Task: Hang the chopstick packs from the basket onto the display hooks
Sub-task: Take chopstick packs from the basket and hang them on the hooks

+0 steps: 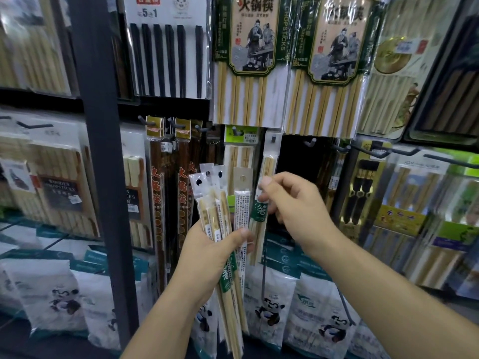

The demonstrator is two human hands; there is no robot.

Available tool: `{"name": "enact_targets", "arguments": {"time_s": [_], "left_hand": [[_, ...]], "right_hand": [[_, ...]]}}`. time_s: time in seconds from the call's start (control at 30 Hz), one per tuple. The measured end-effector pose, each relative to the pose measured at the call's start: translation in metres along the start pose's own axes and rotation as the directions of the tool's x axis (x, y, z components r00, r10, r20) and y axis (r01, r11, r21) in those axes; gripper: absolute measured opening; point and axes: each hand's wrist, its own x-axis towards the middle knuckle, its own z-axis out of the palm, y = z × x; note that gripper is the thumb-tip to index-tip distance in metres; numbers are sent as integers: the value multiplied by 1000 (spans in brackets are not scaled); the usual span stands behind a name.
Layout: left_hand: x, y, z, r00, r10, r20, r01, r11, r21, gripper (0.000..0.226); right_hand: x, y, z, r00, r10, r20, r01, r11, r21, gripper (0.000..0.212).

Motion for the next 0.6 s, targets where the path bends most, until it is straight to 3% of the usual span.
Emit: {"name": "enact_targets", "arguments": {"time_s": [0.1, 0.23, 0.37, 0.47, 0.6], "left_hand": [[0, 0, 5, 997, 59, 55, -54, 995, -84, 31], [-1, -4, 8, 997, 68, 47, -62, 991, -119, 30], [3, -9, 3, 997, 24, -77, -25, 1000, -14, 10], [6, -15, 0, 987, -27, -159, 20, 999, -45, 12], [7, -17, -4, 985, -27, -168, 27, 1000, -1, 12]], "right_hand": [[-12, -1, 9, 991, -27, 130, 37, 996, -78, 14], [-13, 0, 11, 988, -17, 152, 30, 996, -83, 26], [-8, 0, 6, 994, -51, 96, 66, 986, -154, 24], [-2, -3, 0, 995, -96, 2, 95, 982, -165, 26], [10, -8, -9, 986, -114, -121, 95, 983, -158, 23]]}}
